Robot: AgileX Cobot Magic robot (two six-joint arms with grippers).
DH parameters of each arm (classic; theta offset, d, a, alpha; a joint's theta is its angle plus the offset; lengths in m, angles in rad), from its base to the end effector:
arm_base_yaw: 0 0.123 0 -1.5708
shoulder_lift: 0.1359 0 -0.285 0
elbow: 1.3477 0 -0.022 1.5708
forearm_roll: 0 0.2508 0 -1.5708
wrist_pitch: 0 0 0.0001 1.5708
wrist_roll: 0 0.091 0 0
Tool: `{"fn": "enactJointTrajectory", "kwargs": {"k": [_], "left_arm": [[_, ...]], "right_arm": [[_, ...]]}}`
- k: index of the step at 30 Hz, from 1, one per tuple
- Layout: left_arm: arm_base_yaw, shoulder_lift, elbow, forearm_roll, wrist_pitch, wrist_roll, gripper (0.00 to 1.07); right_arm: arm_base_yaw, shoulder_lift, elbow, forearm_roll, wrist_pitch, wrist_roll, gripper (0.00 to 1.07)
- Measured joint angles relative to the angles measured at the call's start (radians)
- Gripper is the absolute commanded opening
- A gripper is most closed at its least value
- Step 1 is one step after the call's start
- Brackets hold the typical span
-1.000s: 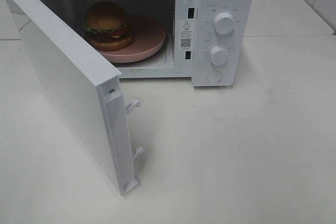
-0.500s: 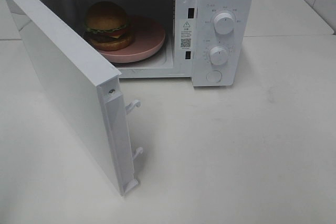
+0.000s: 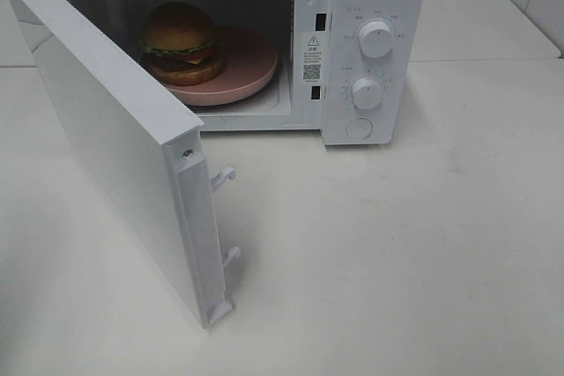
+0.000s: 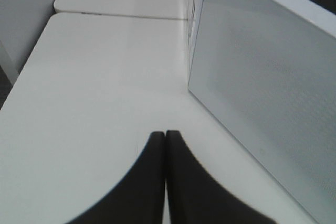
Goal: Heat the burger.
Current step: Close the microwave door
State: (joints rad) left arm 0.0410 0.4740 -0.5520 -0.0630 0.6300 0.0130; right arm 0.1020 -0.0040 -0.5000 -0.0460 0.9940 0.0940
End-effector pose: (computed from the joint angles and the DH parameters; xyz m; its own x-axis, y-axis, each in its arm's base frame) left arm 0.0915 0.0004 0.3084 -0.4464 -0.0562 -0.8931 -0.0248 0.9984 -0.0505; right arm -0.0025 -0.0038 0.2828 -0.3932 0.0289 -0.9190 -0.0395 0.9981 0.0483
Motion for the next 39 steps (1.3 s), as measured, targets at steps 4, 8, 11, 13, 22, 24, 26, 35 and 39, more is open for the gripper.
{"fn": "enactJointTrajectory", "kwargs": {"k": [4,8,11,13,22,24,26,35,39], "left_arm": [[0.000,0.052,0.088,-0.044,-0.175,0.051,0.00],[0.000,0.103,0.163,-0.102,-0.335,0.132,0.00],[0.000,0.128,0.199,-0.135,-0.422,0.157,0.00],[0.000,0.157,0.232,-0.160,-0.496,0.171,0.00],[0.000,0.302,0.351,-0.152,-0.874,0.166,0.00],[0.000,0.320,0.362,-0.143,-0.914,0.151,0.00],[0.000,0.388,0.381,-0.064,-1.021,0.057,0.00],[0.000,0.550,0.381,0.252,-1.209,-0.167,0.00],[0.000,0.667,0.381,0.331,-1.341,-0.224,0.00]], "right_arm": [[0.000,0.000,0.000,0.000,0.000,0.000,0.75],[0.000,0.000,0.000,0.000,0.000,0.000,0.75],[0.000,0.000,0.000,0.000,0.000,0.000,0.75],[0.000,0.000,0.000,0.000,0.000,0.000,0.75],[0.000,0.000,0.000,0.000,0.000,0.000,0.75],[0.000,0.000,0.000,0.000,0.000,0.000,0.75],[0.000,0.000,0.000,0.000,0.000,0.000,0.75],[0.000,0.000,0.000,0.000,0.000,0.000,0.75],[0.000,0.000,0.000,0.000,0.000,0.000,0.75]]}}
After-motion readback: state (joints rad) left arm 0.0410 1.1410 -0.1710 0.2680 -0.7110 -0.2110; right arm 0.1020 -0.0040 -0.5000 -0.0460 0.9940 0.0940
